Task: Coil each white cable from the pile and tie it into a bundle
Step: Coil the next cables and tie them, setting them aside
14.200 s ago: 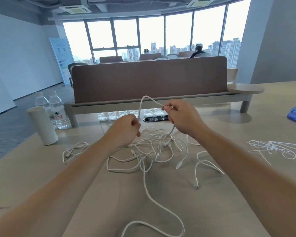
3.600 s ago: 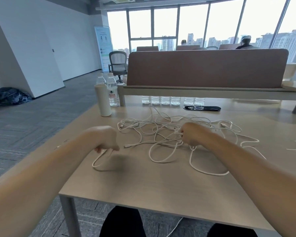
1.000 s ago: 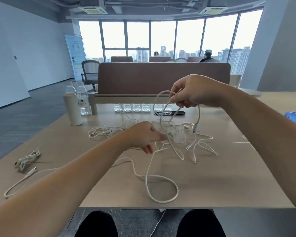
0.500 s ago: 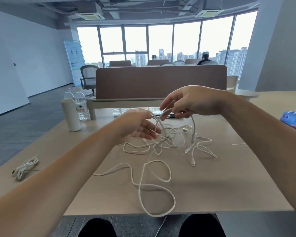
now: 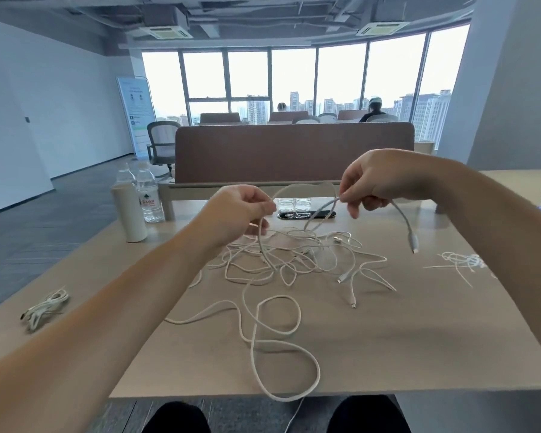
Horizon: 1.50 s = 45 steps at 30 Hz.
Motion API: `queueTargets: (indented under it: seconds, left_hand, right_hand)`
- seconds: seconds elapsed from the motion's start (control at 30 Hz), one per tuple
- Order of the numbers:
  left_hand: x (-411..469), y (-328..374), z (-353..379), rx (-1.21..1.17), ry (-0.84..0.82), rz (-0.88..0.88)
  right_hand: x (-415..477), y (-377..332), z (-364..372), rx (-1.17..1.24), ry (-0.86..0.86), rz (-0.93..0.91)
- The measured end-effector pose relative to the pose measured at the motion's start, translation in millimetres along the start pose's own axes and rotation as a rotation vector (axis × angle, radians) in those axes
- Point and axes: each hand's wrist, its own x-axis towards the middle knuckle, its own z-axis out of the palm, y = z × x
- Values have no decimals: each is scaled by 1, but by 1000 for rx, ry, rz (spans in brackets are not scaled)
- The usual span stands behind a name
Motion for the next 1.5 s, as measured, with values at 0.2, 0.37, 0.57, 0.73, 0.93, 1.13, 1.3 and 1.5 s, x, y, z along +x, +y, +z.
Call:
queueTargets:
  seconds: [0.2, 0.37, 0.57, 0.73, 0.93, 1.13, 1.3, 1.5]
  left_hand:
    - [-3, 15, -29, -1, 11, 73]
    - [-10, 17, -36, -19, -149, 8]
    - [-16, 13, -24, 5, -389, -86]
    - [-20, 13, -11, 244, -438, -163]
    - [-20, 24, -21, 843, -388, -200]
    - [-21, 40, -12, 572, -75, 138]
    - [-17, 29, 6, 256, -272, 97]
    - [-9, 10, -1, -247, -135, -109]
  right_hand:
    - [5, 8, -14, 157, 331, 177]
    - [8, 6, -23, 497, 589, 173]
    - [5, -11, -19, 606, 535, -40]
    - [2, -25, -14, 572, 410, -211]
    - [-3, -26, -17, 458, 228, -279]
    - [-4, -37, 7, 302, 40, -337]
    - [3, -40, 30, 279, 71, -347]
    - [15, -19, 42, 328, 73, -260]
